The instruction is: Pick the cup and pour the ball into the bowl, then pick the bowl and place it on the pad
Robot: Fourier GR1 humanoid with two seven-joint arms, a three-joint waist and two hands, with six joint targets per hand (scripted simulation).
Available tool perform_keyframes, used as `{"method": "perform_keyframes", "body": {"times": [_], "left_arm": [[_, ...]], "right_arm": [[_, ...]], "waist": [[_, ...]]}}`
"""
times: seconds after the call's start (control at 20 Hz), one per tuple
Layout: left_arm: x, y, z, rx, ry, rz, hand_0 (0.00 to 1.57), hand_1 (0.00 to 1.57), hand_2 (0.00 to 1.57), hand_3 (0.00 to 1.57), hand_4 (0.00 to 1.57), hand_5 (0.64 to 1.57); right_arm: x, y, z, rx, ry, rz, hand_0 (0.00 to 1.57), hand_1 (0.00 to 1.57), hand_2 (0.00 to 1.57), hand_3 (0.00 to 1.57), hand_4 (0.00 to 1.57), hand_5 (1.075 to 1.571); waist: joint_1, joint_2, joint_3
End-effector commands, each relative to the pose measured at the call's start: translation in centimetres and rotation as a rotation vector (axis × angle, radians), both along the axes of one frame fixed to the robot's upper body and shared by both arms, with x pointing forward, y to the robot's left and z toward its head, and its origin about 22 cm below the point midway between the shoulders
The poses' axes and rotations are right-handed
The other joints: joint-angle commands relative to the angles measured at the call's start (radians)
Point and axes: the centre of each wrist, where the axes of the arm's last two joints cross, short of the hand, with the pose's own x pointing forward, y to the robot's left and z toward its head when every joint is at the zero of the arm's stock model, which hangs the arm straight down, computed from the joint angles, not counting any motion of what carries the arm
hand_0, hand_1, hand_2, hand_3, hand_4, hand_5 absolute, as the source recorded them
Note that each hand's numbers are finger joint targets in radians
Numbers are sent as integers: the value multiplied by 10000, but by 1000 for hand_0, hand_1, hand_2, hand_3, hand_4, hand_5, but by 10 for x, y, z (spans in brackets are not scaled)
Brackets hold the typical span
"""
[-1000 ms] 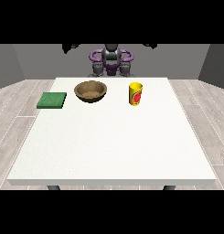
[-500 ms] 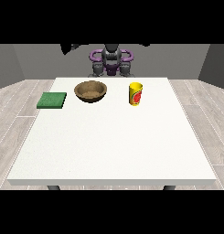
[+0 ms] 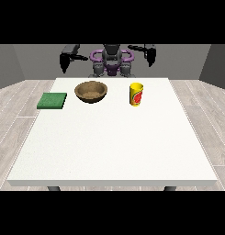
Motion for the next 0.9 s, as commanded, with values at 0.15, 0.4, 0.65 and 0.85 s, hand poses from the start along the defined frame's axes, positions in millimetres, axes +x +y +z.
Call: {"method": "perform_keyframes", "body": {"times": [0.15, 0.4, 0.65, 0.85], "left_arm": [[40, 43, -15, 447, -389, 652, 0, 0, 0, 0, 0, 1255], [47, 19, -50, 791, -175, 588, 0, 0, 0, 0, 0, 1266], [59, 7, -58, 809, -411, 1135, 0, 0, 0, 0, 0, 1246], [72, 18, -66, 407, -1041, 1198, 0, 0, 0, 0, 0, 1249]], "right_arm": [[21, -5, 12, -355, -665, 295, 0, 0, 0, 0, 0, 1560], [25, -20, -11, -171, -471, 203, 0, 0, 0, 0, 0, 1563], [32, -55, -12, -35, -615, 178, 0, 0, 0, 0, 0, 1563], [37, -62, -11, -11, -1031, 174, 0, 0, 0, 0, 0, 1563]], "waist": [[-351, 819, -4], [-389, 525, -1], [-546, 768, 1], [-707, 1468, -2]]}}
